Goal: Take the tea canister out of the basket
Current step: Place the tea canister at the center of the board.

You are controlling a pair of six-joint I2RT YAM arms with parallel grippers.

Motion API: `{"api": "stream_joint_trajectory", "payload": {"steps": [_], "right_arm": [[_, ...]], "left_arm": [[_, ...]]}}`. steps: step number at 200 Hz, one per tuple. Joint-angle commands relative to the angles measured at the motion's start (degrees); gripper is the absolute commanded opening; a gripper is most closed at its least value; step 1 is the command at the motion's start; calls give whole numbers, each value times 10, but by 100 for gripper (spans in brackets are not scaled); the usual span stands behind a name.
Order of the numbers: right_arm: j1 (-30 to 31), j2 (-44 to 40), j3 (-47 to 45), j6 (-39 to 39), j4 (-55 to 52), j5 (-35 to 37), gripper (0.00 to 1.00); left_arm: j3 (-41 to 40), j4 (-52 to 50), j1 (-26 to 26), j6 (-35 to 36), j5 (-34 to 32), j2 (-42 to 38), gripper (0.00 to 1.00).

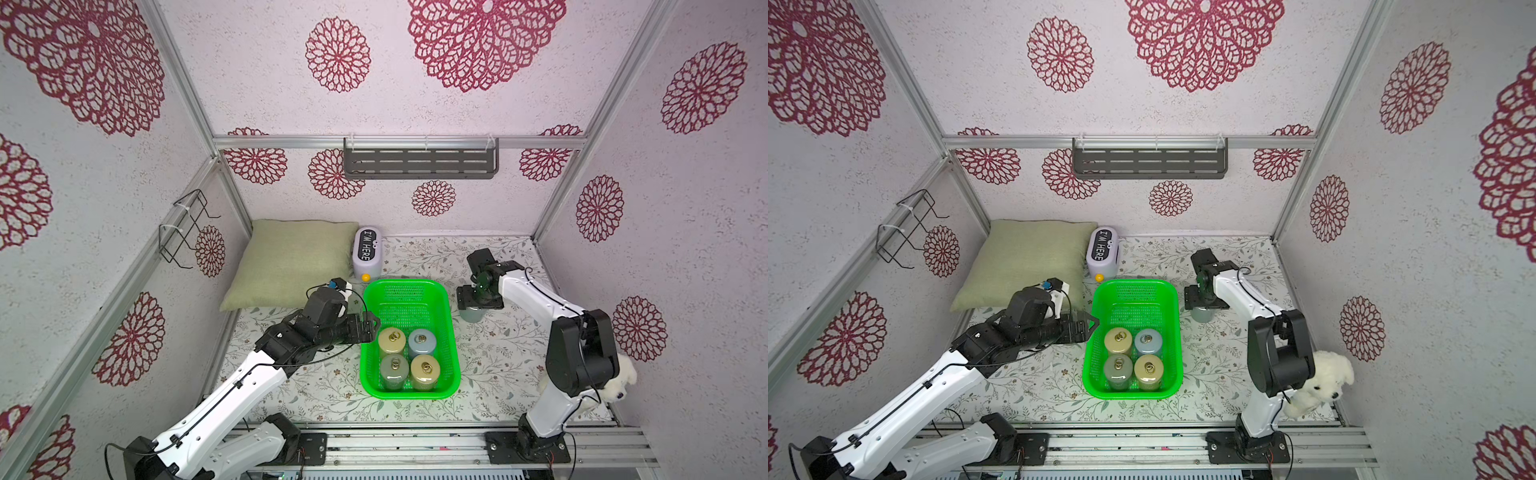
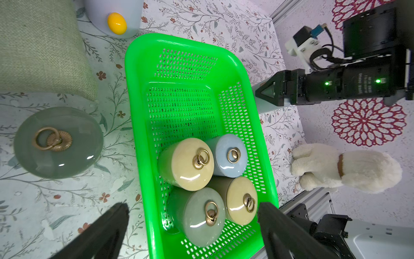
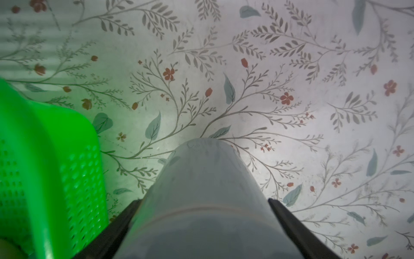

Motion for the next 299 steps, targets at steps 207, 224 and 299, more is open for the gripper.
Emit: {"api": "stream_joint_trajectory", "payload": {"steps": [207,224,299], "right_arm": [[-7,-41,32,40,15,-38,99],[-5,-67,36,49,2,-42,99],[125,-180,9,42,-17,-37,99]], "left_arm": [[-5,7,-8,-2,-19,1,97],[-3,4,-8,0,-25,6,97],[15,-8,-14,4,-50,32,97]]}}
